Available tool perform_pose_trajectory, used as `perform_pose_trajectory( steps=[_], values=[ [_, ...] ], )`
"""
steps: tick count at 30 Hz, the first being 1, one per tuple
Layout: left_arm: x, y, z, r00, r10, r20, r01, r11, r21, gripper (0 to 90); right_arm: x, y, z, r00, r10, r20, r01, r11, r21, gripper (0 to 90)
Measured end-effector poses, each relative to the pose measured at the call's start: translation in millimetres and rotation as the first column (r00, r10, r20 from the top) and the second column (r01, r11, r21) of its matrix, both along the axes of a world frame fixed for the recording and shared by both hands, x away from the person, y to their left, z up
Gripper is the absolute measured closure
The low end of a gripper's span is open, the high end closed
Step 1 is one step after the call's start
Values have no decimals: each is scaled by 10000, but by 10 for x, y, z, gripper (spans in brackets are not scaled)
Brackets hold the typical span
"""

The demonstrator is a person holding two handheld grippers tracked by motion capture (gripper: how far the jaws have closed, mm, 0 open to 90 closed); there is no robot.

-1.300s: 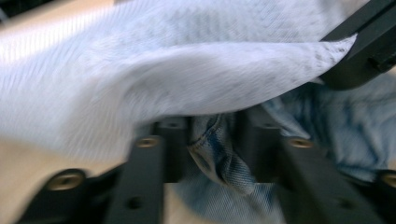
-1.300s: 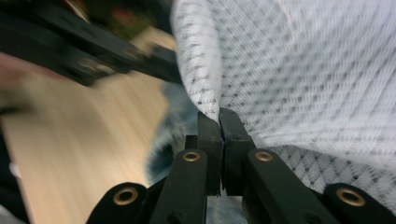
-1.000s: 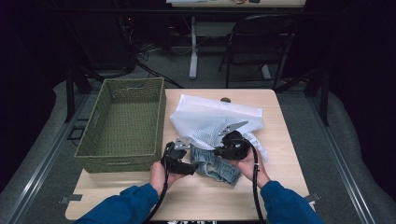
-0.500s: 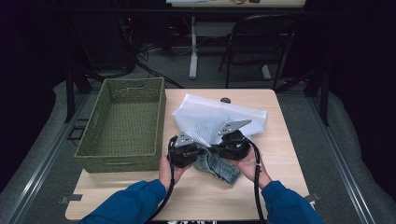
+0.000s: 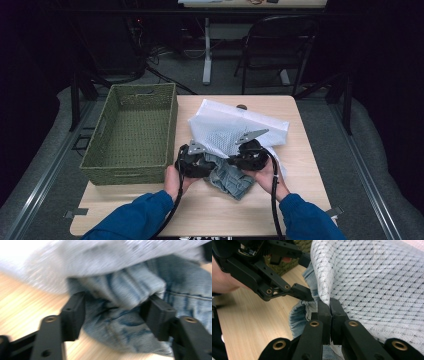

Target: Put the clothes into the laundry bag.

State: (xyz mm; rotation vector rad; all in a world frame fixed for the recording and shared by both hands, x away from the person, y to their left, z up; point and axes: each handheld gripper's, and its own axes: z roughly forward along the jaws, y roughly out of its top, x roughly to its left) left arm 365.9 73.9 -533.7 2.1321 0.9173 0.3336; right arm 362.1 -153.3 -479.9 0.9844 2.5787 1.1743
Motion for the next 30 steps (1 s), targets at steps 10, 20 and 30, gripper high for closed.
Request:
perform_pose_trajectory(
  steps=[10,20,30],
  values=[
    [163,-77,-219,9869,190,-1602,-249,9991,-353,271,-21,41,10,9999,150,-35,-150,9999,6,892],
    [124,-157,-279,9877,-489,-1488,412,9977,-546,832,-14,60,-5,9997,204,-147,-206,9997,-110,892],
    [-51,-253,-45,9906,-1307,415,1326,9901,-463,892,-12,70,96,9995,141,277,-151,9992,368,892]
  ],
)
